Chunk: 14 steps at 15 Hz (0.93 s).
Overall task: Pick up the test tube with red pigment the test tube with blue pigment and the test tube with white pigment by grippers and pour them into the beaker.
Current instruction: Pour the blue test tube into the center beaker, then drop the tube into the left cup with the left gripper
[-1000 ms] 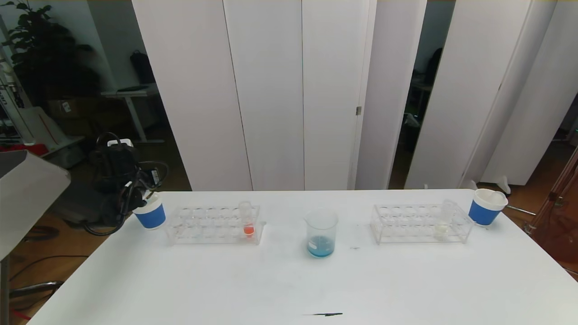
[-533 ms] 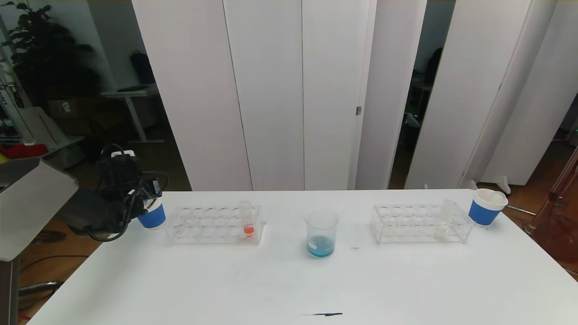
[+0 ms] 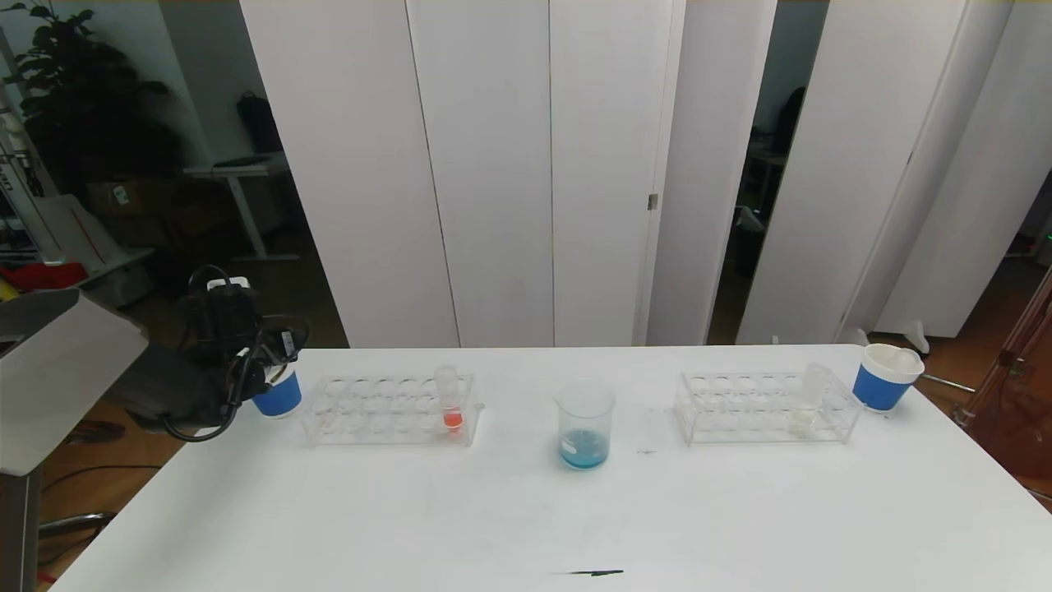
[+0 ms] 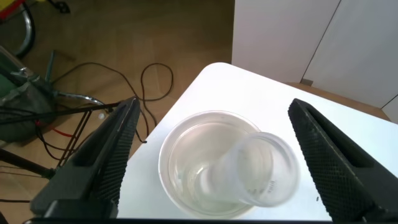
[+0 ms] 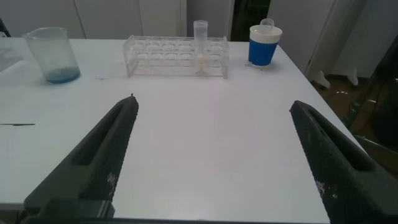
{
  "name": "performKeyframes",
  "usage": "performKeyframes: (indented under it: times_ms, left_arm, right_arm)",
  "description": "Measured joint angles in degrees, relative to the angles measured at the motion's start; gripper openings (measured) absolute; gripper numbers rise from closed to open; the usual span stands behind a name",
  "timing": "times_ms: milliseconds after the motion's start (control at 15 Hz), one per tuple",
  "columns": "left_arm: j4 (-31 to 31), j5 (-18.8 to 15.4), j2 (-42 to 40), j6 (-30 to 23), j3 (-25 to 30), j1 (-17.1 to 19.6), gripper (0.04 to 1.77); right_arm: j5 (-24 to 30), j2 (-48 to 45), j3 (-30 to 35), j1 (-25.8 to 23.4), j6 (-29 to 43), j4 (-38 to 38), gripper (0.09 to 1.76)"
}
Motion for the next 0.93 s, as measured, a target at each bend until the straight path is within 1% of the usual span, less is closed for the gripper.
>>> performKeyframes:
  times_ms: [267,467,600,800,933]
  left_arm:
    - [-0.29,0.06,-0.55,-0.06,0.1,0.0,1.75]
    - [0.04,0.06,-2.93,-0.06,0.62,-0.12,1.75]
    - [0.28,-0.06,-6.36,0.05,1.9,-0.43,1.75]
    - [0.8,-1.16,-13.99,0.84,6.94,-1.05,1.75]
    - [3.34,-1.46,-20.31,0.74,10.33,-2.21,1.75]
  right_arm:
    - [0.0,0.0,0.0,0.0,0.02,0.0,1.75]
    - [0.0,0.0,0.0,0.0,0.0,0.0,1.75]
    - [0.0,0.0,0.0,0.0,0.0,0.0,1.75]
    - [0.02,0.0,0.0,0.0,0.02,0.0,1.75]
    - [0.0,0.0,0.0,0.0,0.0,0.0,1.75]
